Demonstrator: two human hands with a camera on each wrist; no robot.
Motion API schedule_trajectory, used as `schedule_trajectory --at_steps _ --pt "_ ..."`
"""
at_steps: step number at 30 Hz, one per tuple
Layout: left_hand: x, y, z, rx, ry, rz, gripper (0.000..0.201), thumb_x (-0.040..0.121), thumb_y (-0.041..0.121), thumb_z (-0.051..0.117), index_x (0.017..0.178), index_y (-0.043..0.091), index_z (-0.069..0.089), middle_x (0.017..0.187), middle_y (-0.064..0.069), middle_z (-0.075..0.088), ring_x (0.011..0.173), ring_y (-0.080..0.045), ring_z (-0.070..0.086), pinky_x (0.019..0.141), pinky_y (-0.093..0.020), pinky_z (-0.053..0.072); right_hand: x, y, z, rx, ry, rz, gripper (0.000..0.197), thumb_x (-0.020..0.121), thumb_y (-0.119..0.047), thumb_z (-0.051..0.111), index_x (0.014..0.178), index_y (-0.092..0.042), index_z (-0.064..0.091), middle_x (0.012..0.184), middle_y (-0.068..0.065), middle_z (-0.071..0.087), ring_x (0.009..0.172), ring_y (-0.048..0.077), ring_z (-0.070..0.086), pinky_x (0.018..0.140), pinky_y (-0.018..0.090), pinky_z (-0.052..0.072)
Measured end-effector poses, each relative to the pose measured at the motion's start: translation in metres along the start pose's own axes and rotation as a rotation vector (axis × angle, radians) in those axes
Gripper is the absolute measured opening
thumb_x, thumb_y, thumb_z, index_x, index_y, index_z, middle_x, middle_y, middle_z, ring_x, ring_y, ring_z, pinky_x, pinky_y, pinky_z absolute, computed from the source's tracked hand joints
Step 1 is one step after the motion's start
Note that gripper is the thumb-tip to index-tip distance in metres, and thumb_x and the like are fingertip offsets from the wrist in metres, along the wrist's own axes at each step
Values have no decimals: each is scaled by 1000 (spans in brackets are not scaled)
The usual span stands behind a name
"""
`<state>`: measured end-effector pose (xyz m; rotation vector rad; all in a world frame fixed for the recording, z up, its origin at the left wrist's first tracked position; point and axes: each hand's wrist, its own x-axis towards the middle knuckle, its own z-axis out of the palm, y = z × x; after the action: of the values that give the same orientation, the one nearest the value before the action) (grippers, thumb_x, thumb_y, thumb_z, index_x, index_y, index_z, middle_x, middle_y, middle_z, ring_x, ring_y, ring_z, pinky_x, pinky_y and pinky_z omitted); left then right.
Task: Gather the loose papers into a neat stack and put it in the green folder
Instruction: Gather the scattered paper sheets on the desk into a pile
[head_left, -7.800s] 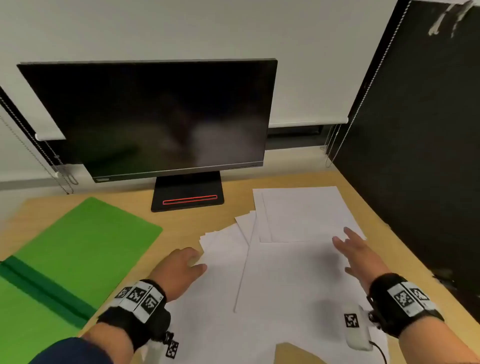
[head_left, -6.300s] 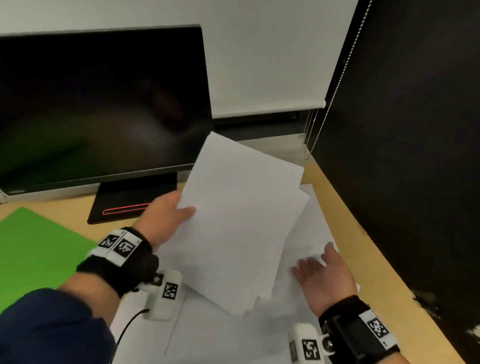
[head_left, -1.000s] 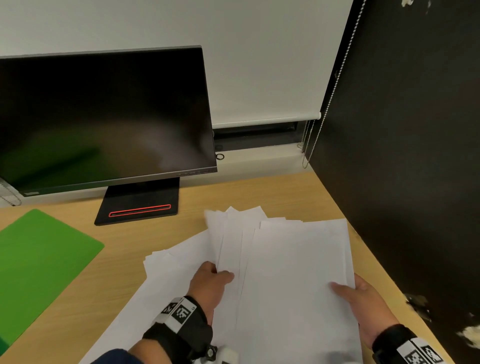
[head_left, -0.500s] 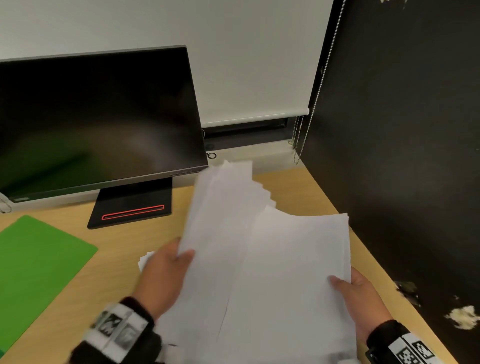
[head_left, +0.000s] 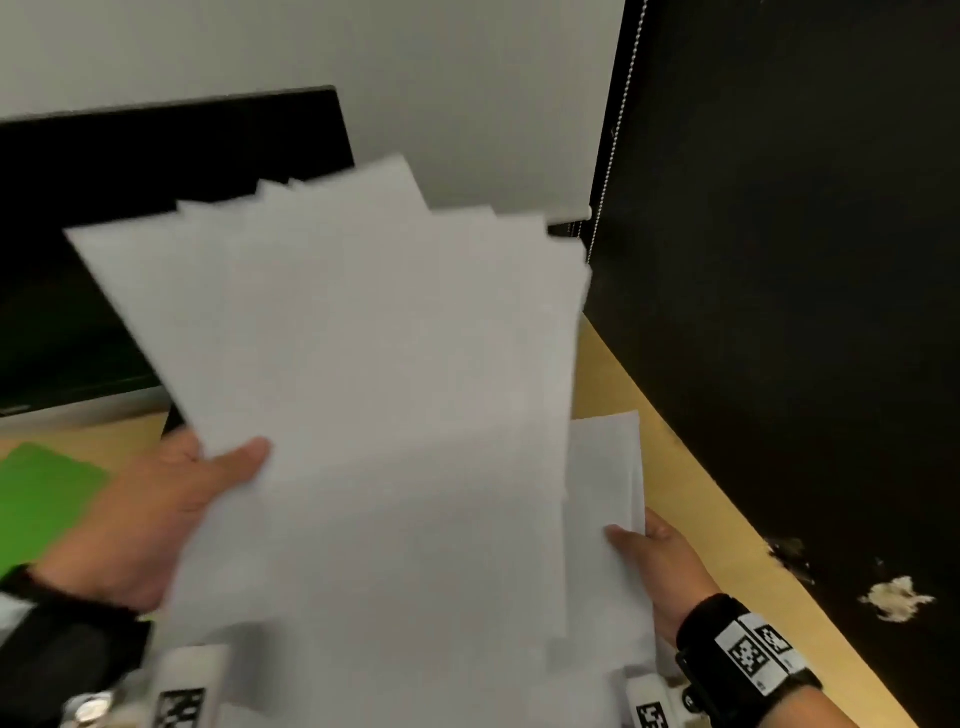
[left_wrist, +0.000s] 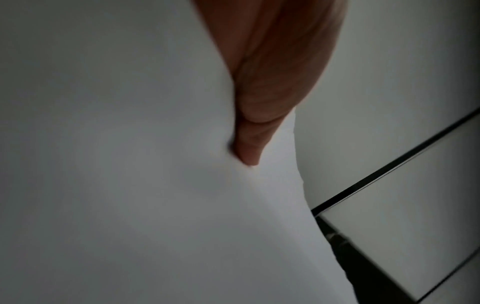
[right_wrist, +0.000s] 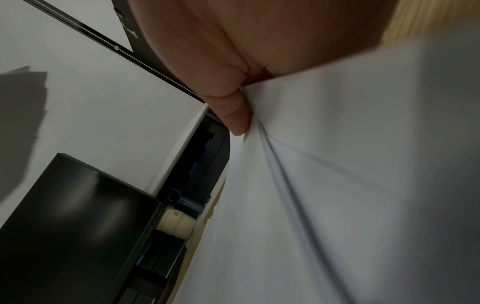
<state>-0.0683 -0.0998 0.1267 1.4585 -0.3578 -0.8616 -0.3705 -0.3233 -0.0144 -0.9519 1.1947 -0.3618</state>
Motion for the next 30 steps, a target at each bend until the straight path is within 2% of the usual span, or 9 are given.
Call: schedule_trajectory --at_steps 2,7,10,13,15,19,22,24,30 --pt "17 -48 13 40 -176 -169 62 65 20 85 121 1 68 115 -25 73 86 -35 75 73 -43 62 0 1 2 64 -5 14 26 100 -22 58 124 -19 65 104 13 80 97 39 75 84 54 60" --pt "47 -153 43 496 -102 -284 31 91 3 65 121 11 66 117 -13 75 103 -33 71 94 -48 56 -3 3 3 245 -60 149 45 100 -53 49 123 -19 67 115 13 78 112 36 70 101 53 51" --pt "56 -167 54 602 -58 -198 46 88 11 64 132 22 55 128 -5 68 112 -27 66 101 -50 51 -3 7 3 192 -101 90 41 98 -40 60 132 -19 62 123 11 75 116 33 69 108 56 47" --pt "49 -164 74 751 -135 -100 62 97 17 56 154 26 34 145 9 49 134 -22 49 116 -39 36 -2 10 8 149 -133 64 36 96 -26 65 130 -14 64 120 14 76 112 35 72 104 55 51" --pt "46 -160 87 815 -156 -58 54 102 27 50 154 24 35 143 9 49 135 -21 48 112 -30 35 -3 11 12 115 -143 68 36 94 -23 68 128 -11 65 118 17 76 110 38 72 103 57 51" --pt "49 -152 92 913 25 -51 45 106 34 37 146 16 46 144 -4 56 132 -27 52 102 -27 37 1 14 13 71 -155 65 34 93 -18 70 126 -10 66 117 18 76 110 40 71 103 58 51" --pt "46 -149 92 1008 -101 -15 44 107 34 33 147 23 45 146 -1 56 132 -24 52 108 -27 36 2 18 20 -3 -160 28 37 92 -7 69 129 -7 64 116 18 76 107 38 73 99 56 54" --pt "45 -144 82 1028 -62 -42 45 105 42 34 144 24 48 140 -2 60 128 -25 55 104 -30 40 -3 15 21 -23 -154 14 36 92 -3 68 127 -7 65 115 18 77 105 39 73 96 55 56" --pt "33 -134 -37 1234 224 -316 57 87 57 57 128 18 56 128 -12 55 117 -35 54 98 -39 44 -16 10 -32 57 -112 53 47 80 -8 73 126 -5 64 113 24 76 104 49 71 101 64 49"
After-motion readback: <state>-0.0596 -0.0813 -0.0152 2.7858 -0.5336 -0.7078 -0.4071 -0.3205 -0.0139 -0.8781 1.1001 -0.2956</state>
